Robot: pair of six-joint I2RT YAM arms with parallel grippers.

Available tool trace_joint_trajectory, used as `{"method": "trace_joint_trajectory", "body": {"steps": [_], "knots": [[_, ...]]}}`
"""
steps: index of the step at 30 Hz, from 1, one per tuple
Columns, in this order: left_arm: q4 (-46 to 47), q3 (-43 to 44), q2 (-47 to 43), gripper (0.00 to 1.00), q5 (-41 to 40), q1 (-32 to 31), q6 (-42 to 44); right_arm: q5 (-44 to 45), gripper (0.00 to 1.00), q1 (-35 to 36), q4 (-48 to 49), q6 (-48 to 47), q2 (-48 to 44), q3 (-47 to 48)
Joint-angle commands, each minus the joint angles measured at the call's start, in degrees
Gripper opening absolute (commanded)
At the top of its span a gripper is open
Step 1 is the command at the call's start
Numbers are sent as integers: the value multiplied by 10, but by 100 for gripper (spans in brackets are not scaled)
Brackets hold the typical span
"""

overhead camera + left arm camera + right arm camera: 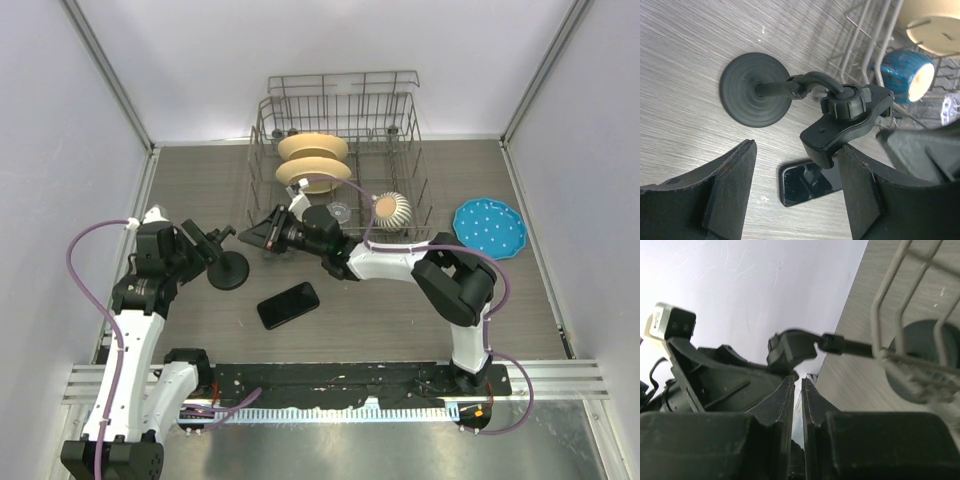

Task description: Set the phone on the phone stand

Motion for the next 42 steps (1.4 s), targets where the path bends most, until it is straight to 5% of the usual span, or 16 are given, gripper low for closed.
{"method": "trace_joint_trajectory", "body": {"steps": [1, 8, 12, 16, 24, 34, 42], "knots": [[13, 17, 0, 70, -90, 3, -4, 54, 18, 39, 36, 14, -41, -2], [-23, 55, -21, 79, -106, 3, 41, 50, 36, 34, -120, -199, -78, 31], [-50, 69, -40, 89, -141, 3, 69, 34, 59, 25, -205, -393, -96, 55], [-55, 75, -32, 88, -152, 3, 83, 2, 68, 13, -266, -456, -88, 102], [-22, 67, -45, 100, -17, 3, 85, -116, 70, -18, -245, -407, -13, 171], [-74, 80, 56, 86, -119, 3, 83, -152, 70, -11, -197, -375, 56, 223], [-52, 71, 18, 79, -162, 4, 78, -119, 52, 28, -153, -330, 70, 227]]}}
